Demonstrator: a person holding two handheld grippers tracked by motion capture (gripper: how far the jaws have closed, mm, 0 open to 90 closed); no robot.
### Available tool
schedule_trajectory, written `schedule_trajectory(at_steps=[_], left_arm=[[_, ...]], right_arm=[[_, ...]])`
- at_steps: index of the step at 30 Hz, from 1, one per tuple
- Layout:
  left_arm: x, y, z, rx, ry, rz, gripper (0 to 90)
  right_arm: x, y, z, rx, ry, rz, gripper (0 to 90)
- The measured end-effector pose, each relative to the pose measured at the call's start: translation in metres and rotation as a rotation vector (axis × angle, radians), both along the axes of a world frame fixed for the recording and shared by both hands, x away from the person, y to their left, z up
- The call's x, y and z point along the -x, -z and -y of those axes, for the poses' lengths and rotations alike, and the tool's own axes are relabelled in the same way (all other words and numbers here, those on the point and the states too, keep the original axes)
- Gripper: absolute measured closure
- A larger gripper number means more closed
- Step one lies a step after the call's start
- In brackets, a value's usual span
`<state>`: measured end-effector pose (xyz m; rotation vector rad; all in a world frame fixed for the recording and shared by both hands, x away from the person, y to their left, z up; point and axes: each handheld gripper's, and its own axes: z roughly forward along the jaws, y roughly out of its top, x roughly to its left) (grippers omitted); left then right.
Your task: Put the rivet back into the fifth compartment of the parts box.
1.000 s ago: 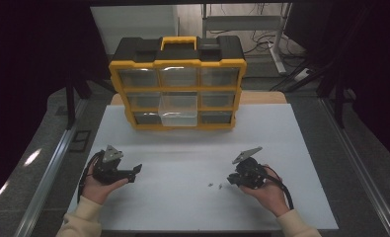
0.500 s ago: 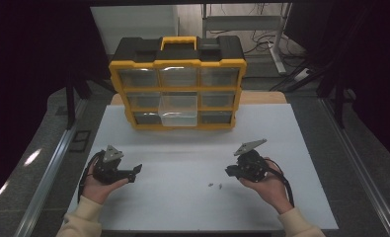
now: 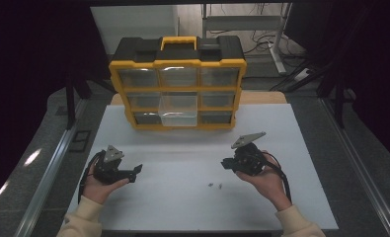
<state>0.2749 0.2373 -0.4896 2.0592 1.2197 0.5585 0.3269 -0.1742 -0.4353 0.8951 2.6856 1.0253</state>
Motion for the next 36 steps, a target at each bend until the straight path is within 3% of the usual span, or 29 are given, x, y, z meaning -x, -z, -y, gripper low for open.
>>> schedule_trajectory(at_steps=[36], left_arm=[[0.000,0.000,0.000,-0.002,0.001,-0.001,12.6]], right_arm=[[-0.014,-0.019,-0.022,-0.034,-0.025,0.039,82.6]])
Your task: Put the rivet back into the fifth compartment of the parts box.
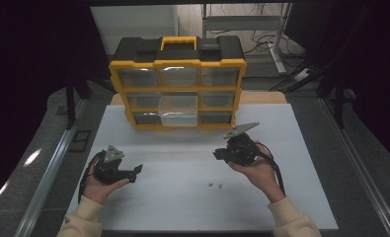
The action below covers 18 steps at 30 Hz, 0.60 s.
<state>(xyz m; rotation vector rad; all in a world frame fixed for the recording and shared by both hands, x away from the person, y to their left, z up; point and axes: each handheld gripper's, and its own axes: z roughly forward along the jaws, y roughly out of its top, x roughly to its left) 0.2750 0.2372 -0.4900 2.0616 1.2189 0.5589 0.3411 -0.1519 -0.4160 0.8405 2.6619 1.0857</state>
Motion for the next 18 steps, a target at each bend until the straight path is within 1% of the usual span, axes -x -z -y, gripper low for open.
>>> schedule_trajectory(at_steps=[1,7,11,18], left_arm=[[0.000,0.000,0.000,0.001,-0.001,0.000,12.6],[0.000,0.000,0.000,0.002,-0.002,-0.002,12.5],[0.000,0.000,0.000,0.004,-0.002,-0.001,12.1],[0.000,0.001,0.000,0.010,-0.005,-0.003,11.5]], right_arm=[[-0.001,-0.001,-0.001,-0.007,-0.002,0.002,82.6],[-0.004,-0.005,-0.007,-0.012,-0.009,0.008,82.6],[-0.009,-0.012,-0.010,-0.026,-0.009,0.020,82.6],[-0.014,-0.021,-0.015,-0.034,-0.015,0.033,82.6]])
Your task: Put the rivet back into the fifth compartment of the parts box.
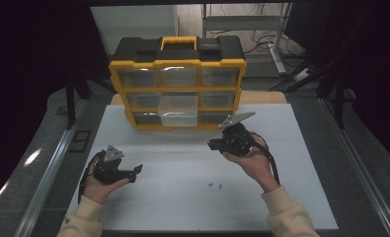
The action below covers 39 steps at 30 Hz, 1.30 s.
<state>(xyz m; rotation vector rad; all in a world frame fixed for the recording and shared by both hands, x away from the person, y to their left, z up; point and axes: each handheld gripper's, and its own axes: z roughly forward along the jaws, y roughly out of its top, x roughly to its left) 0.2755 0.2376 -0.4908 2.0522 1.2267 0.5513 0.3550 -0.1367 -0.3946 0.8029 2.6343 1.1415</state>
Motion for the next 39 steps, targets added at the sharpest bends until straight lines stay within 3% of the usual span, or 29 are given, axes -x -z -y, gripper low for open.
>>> schedule_trajectory(at_steps=[39], left_arm=[[-0.001,0.002,0.000,-0.010,0.007,-0.008,11.4]], right_arm=[[-0.033,-0.042,-0.021,-0.041,0.013,0.019,82.6]])
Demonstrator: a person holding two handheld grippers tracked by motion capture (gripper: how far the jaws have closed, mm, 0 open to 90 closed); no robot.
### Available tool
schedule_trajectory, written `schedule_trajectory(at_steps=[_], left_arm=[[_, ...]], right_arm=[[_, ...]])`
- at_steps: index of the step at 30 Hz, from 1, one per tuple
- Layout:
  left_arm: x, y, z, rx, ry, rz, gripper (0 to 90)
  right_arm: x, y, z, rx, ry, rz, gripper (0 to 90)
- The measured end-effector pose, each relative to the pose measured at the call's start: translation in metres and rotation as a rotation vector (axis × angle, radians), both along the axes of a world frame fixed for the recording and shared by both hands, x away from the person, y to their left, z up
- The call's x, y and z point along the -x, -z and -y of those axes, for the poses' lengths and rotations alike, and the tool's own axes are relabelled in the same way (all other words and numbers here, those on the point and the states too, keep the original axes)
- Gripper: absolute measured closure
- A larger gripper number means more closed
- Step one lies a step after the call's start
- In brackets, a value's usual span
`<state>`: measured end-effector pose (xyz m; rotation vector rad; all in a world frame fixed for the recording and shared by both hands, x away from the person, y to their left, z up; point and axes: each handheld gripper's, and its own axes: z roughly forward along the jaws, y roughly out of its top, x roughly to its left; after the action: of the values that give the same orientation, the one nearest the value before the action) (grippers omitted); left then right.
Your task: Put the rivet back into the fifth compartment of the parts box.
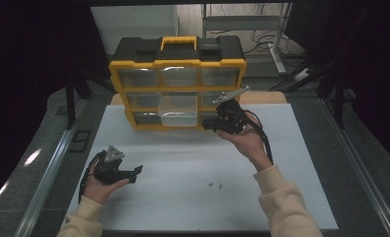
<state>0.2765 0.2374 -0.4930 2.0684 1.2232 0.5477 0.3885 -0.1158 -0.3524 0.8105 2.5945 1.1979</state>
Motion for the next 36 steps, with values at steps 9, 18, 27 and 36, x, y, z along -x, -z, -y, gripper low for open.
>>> schedule_trajectory(at_steps=[9,18,27,36], left_arm=[[0.000,0.000,0.001,0.001,-0.003,0.002,11.5],[0.000,0.000,0.000,0.003,-0.004,0.004,11.5],[0.000,0.000,0.000,0.006,-0.003,0.003,11.5],[0.000,-0.001,-0.001,0.010,-0.004,0.005,11.6]], right_arm=[[-0.003,-0.008,-0.003,-0.006,0.001,0.010,82.6],[-0.008,-0.017,-0.011,-0.010,-0.008,0.023,82.6],[-0.012,-0.026,-0.024,-0.012,-0.017,0.033,82.6],[-0.020,-0.028,-0.030,-0.009,-0.004,0.034,82.6]])
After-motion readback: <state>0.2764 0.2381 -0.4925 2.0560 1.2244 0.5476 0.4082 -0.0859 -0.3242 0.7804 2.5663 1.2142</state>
